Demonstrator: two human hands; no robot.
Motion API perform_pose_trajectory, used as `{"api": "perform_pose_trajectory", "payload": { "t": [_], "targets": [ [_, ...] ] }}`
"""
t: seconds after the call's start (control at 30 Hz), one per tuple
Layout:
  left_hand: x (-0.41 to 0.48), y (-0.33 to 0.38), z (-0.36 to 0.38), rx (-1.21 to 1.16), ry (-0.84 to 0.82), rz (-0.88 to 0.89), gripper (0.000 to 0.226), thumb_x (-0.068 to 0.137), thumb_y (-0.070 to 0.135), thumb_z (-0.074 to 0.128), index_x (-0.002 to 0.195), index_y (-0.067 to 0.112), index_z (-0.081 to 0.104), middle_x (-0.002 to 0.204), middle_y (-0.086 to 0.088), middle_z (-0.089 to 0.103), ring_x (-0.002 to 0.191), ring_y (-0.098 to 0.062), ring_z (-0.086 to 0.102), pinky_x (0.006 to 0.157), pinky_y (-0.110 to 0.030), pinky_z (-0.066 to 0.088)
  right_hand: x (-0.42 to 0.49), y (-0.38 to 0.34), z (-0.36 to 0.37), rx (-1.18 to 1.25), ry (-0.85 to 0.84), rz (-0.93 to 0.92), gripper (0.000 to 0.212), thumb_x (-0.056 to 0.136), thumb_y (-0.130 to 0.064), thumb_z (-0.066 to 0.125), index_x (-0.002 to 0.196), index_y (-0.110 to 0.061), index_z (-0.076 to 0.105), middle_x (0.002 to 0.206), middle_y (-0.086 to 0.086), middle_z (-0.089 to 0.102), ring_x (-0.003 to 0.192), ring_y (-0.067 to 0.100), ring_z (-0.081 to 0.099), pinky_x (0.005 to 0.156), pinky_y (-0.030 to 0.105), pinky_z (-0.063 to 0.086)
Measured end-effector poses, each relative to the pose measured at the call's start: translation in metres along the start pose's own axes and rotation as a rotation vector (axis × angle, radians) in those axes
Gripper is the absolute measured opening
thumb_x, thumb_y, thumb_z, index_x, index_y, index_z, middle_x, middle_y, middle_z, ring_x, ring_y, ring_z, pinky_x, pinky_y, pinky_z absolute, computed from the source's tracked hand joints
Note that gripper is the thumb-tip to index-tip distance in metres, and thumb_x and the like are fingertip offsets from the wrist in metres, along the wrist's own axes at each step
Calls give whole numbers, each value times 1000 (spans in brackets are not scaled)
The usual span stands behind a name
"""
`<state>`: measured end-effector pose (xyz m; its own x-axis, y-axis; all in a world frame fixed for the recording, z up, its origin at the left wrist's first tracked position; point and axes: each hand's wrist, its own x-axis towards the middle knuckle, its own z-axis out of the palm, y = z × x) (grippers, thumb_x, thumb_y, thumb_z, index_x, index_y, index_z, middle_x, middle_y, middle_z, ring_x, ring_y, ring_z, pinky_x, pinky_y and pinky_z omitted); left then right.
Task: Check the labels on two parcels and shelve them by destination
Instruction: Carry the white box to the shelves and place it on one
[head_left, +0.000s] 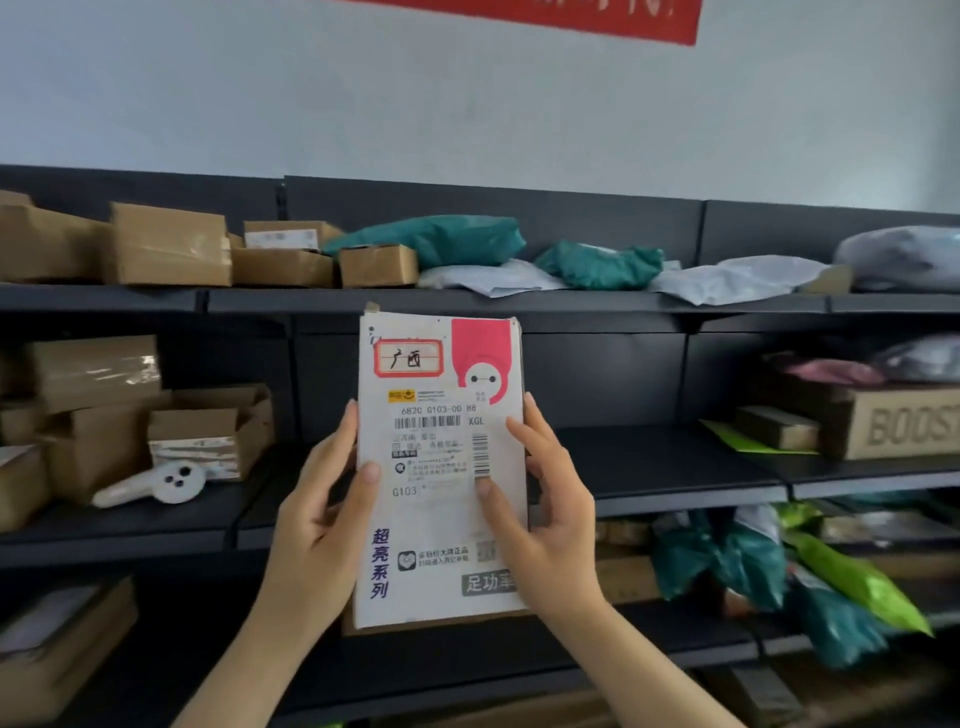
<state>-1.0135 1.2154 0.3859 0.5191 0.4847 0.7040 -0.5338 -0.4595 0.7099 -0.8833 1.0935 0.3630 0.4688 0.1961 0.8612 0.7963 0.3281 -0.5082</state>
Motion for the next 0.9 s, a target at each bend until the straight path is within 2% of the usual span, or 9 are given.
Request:
{"api": "perform_pose_trajectory", "payload": {
  "t": [0.1, 0.23, 0.27, 0.4, 0.53, 0.6, 0.73, 0.8, 0.9],
  "targets": [
    [-6, 6, 19, -60, -58, -15, 48, 85, 23, 49, 127, 46, 41, 130, 14, 55, 108, 10, 60, 75, -8, 52, -4, -10, -26, -52, 22, 22, 52, 85, -35, 66, 134, -40, 49, 151, -18, 43, 134, 11, 50, 99, 41, 53],
    [-14, 5, 42, -93, -100, -41, 48, 87, 24, 49, 129, 47, 40, 131, 11, 56, 112, 5, 60, 78, -12, 53, -9, -17, -52, -63, 38, 18, 58, 83, -28, 70, 135, -32, 44, 141, -29, 48, 124, 1, 55, 94, 23, 52],
    [-15, 3, 47, -98, -107, -51, 48, 87, 25, 50, 128, 47, 40, 132, 10, 56, 113, 3, 61, 80, -14, 54, -10, -17, -58, -57, 41, 31, 56, 83, -30, 70, 132, -33, 45, 141, -29, 47, 124, 1, 56, 94, 23, 52],
    [-18, -6, 72, -89, -135, -94, 48, 88, 27, 51, 128, 50, 40, 133, 6, 56, 116, -5, 61, 85, -21, 55, -12, -6, -85, -28, 9, 146, 45, 77, -40, 70, 116, -43, 49, 142, -30, 47, 120, 9, 60, 92, 42, 56],
    [-11, -18, 94, -81, -138, -139, 47, 87, 30, 52, 126, 54, 39, 132, 1, 58, 115, -13, 63, 89, -32, 57, 1, 10, -105, -10, -11, 220, 42, 73, -42, 71, 107, -54, 49, 140, -23, 52, 117, 6, 61, 92, 45, 56],
    [-7, -24, 104, -81, -120, -166, 47, 88, 29, 52, 126, 54, 40, 130, 1, 60, 112, -15, 65, 85, -33, 59, 9, 20, -111, 11, -34, 260, 43, 74, -37, 73, 108, -49, 50, 140, -20, 53, 117, 7, 61, 91, 45, 56],
    [3, -33, 119, -69, -64, -221, 43, 92, 21, 52, 126, 45, 43, 113, 7, 71, 99, -11, 71, 68, -24, 59, 24, 39, -116, 56, -78, 361, 44, 83, -18, 77, 111, -38, 50, 131, -23, 56, 115, 3, 61, 95, 44, 56],
    [10, -40, 123, -44, -12, -252, 35, 93, 20, 53, 126, 33, 49, 112, 5, 70, 94, -5, 71, 64, -19, 57, 33, 47, -114, 64, -79, 422, 44, 83, -13, 76, 110, -35, 50, 125, -24, 57, 112, 1, 60, 95, 43, 55],
    [25, -53, 125, 15, 43, -311, 33, 92, 25, 57, 123, 16, 51, 115, 0, 66, 89, -3, 71, 61, -17, 56, 50, 59, -109, 117, -60, 529, 42, 83, -11, 76, 112, -29, 52, 119, -19, 61, 107, 5, 64, 88, 45, 59]
  ]
}}
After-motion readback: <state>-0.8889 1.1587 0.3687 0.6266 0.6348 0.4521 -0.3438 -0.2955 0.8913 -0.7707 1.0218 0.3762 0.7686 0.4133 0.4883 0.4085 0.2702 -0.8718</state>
